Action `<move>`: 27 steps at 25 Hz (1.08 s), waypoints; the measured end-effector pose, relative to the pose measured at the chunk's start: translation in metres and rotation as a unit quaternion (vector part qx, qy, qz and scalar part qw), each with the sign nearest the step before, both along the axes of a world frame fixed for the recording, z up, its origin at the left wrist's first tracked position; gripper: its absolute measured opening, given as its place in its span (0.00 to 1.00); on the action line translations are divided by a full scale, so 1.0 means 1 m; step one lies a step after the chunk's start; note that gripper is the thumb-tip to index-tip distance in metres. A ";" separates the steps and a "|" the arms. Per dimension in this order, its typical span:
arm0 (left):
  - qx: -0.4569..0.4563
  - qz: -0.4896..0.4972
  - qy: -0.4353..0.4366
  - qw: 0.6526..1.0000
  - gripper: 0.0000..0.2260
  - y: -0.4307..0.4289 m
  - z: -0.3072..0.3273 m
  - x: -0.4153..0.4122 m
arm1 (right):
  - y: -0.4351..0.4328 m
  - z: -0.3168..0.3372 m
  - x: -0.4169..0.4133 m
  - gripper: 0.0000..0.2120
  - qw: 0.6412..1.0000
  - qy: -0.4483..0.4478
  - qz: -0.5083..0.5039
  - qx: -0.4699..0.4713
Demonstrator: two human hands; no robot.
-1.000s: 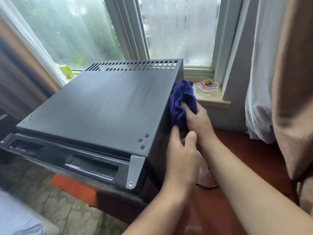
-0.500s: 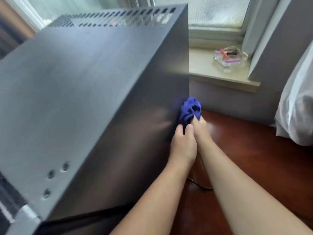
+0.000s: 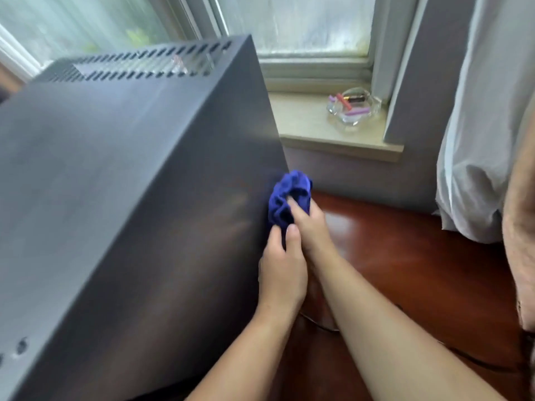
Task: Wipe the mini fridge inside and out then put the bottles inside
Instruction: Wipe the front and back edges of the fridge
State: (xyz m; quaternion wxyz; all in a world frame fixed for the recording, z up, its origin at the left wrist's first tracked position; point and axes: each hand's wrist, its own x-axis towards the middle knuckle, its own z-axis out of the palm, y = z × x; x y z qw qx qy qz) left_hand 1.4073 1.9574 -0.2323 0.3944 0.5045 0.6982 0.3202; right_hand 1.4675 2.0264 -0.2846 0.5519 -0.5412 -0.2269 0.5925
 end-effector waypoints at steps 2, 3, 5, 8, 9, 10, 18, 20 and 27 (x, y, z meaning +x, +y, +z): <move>0.113 -0.004 -0.040 0.993 0.21 0.009 0.041 0.008 | 0.020 0.069 0.009 0.03 0.994 -0.090 -0.005 0.068; 0.169 -0.001 -0.065 0.983 0.20 0.010 0.060 0.009 | 0.024 0.100 0.009 0.07 0.987 -0.125 -0.007 0.103; 0.247 -0.005 -0.128 0.960 0.13 0.008 0.088 0.006 | 0.024 0.144 0.005 0.13 0.972 -0.160 -0.015 0.172; 0.277 -0.028 -0.191 0.941 0.14 0.002 0.098 0.002 | 0.021 0.158 0.001 0.15 0.962 -0.170 -0.020 0.213; 0.268 -0.033 -0.182 0.946 0.14 0.003 0.092 0.002 | 0.022 0.149 0.002 0.17 0.967 -0.159 -0.019 0.198; 0.250 -0.036 -0.171 0.952 0.13 0.008 0.081 0.003 | 0.025 0.133 0.003 0.19 0.974 -0.151 -0.015 0.171; -0.098 -0.015 -0.055 0.994 0.18 0.023 -0.096 -0.011 | -0.001 -0.095 -0.004 0.09 0.992 -0.034 0.055 -0.110; -0.136 -0.008 -0.043 0.990 0.17 0.005 -0.119 -0.021 | -0.014 -0.132 -0.014 0.12 0.990 -0.014 0.041 -0.132; -0.144 0.024 -0.042 0.988 0.19 -0.067 -0.097 -0.045 | -0.079 -0.107 -0.044 0.21 0.987 -0.018 0.054 -0.152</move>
